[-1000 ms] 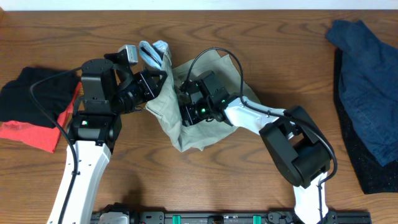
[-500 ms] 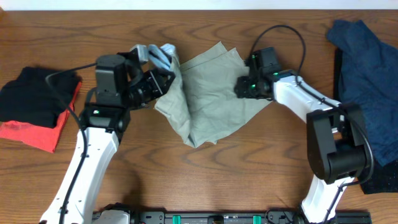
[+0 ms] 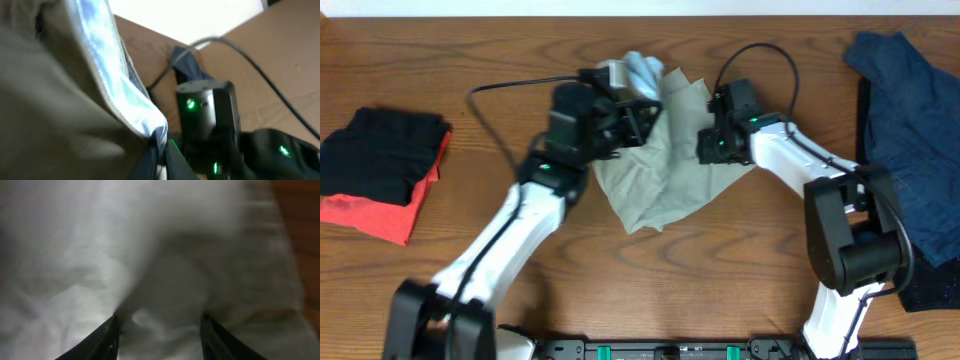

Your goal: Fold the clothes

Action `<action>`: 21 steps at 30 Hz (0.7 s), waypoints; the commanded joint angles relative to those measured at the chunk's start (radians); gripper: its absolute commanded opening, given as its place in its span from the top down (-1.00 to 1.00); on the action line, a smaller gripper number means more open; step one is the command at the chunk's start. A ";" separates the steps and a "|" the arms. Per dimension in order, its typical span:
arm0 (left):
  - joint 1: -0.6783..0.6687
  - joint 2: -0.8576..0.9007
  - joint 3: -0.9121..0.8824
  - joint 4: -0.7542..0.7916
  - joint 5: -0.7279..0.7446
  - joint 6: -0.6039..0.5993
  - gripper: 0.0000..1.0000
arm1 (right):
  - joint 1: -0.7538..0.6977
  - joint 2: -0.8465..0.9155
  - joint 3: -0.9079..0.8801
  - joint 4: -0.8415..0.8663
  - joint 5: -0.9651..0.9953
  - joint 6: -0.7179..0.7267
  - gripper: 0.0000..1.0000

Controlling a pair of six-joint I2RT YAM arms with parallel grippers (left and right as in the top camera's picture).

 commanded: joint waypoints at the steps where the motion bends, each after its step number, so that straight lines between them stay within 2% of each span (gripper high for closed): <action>1: -0.036 0.079 0.000 0.104 -0.016 -0.076 0.88 | 0.066 0.055 -0.013 -0.020 -0.018 0.006 -0.04; 6: -0.055 0.171 0.000 0.256 -0.014 -0.163 0.84 | 0.095 0.055 -0.013 -0.023 0.006 0.034 -0.05; 9: -0.047 0.176 0.000 0.258 -0.011 -0.161 -0.01 | 0.090 0.054 -0.012 -0.046 0.024 0.050 -0.16; 10: -0.040 0.176 0.000 0.262 -0.005 -0.158 -0.09 | 0.085 0.053 -0.012 -0.052 0.027 0.049 -0.18; 13: 0.002 0.174 0.001 0.269 0.024 -0.144 -0.18 | 0.051 0.033 -0.010 -0.084 0.060 0.049 -0.25; 16: 0.056 0.175 0.001 0.240 0.017 -0.089 -0.19 | 0.003 -0.016 -0.008 -0.114 0.072 0.049 -0.30; 21: 0.143 0.179 0.000 0.105 -0.105 0.026 -0.19 | -0.069 -0.151 -0.007 -0.152 0.063 0.053 -0.33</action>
